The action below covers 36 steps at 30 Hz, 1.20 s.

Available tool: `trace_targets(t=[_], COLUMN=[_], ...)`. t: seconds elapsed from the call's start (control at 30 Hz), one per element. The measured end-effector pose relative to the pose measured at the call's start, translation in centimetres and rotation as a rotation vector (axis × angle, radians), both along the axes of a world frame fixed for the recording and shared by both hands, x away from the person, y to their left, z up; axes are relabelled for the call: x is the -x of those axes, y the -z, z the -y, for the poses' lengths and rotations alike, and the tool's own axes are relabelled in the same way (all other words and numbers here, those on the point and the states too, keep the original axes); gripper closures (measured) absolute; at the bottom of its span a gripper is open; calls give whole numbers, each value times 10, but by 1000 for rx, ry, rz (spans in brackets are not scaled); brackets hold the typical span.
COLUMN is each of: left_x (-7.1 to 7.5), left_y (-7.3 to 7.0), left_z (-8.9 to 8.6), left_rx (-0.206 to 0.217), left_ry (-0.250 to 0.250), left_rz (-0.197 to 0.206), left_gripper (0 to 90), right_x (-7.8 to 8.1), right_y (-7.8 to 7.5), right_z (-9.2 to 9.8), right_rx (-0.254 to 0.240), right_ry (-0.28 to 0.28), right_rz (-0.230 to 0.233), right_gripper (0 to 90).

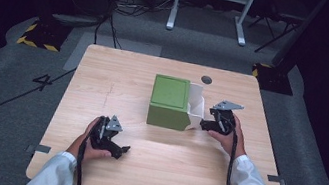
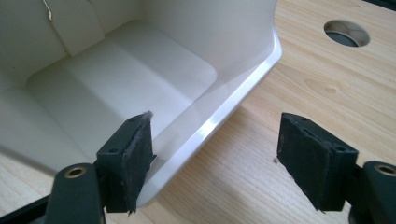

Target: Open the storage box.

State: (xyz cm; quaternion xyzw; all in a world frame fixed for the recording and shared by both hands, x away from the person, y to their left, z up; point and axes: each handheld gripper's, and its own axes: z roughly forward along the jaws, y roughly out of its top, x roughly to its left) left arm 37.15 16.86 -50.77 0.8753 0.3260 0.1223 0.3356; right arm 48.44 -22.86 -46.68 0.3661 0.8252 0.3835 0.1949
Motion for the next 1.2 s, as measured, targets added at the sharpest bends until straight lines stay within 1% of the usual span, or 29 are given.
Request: trace_targets(t=[0.1,0.2,0.23,0.27,0.3,0.33,0.37,0.47,0.5,0.63,0.77,0.93,1.2], left_x=[0,0,0,0,0,0,0,0,0,0,0,0,0], left_y=[0,0,0,0,0,0,0,0,0,0,0,0,0], left_z=[0,0,0,0,0,0,0,0,0,0,0,0,0], left_rx=[-1,0,-1,-1,-1,0,-1,-1,0,0,-1,-1,-1], left_ry=[0,0,0,0,0,0,0,1,0,0,-1,0,0], left_rz=[0,0,0,0,0,0,0,0,0,0,1,0,0], left_gripper=[5,5,5,5,5,5,5,5,5,5,5,5,5], right_x=[2,4,4,5,5,4,4,4,5,6,9,13,14], right_y=[1,2,2,2,2,2,2,2,2,1,-1,-2,-2], right_z=[6,11,14,16,16,19,21,22,22,21,23,25,30], right_rx=[1,4,5,-4,-4,-11,-24,-25,-28,-19,-24,-22,-26], right_ry=[4,5,3,1,1,-4,-5,3,-3,8,8,6,12], right_rz=[-1,-2,-2,-9,-9,-12,-12,-8,-10,0,0,2,2], right_gripper=[275,299,365,410,410,440,516,535,563,592,622,621,628])
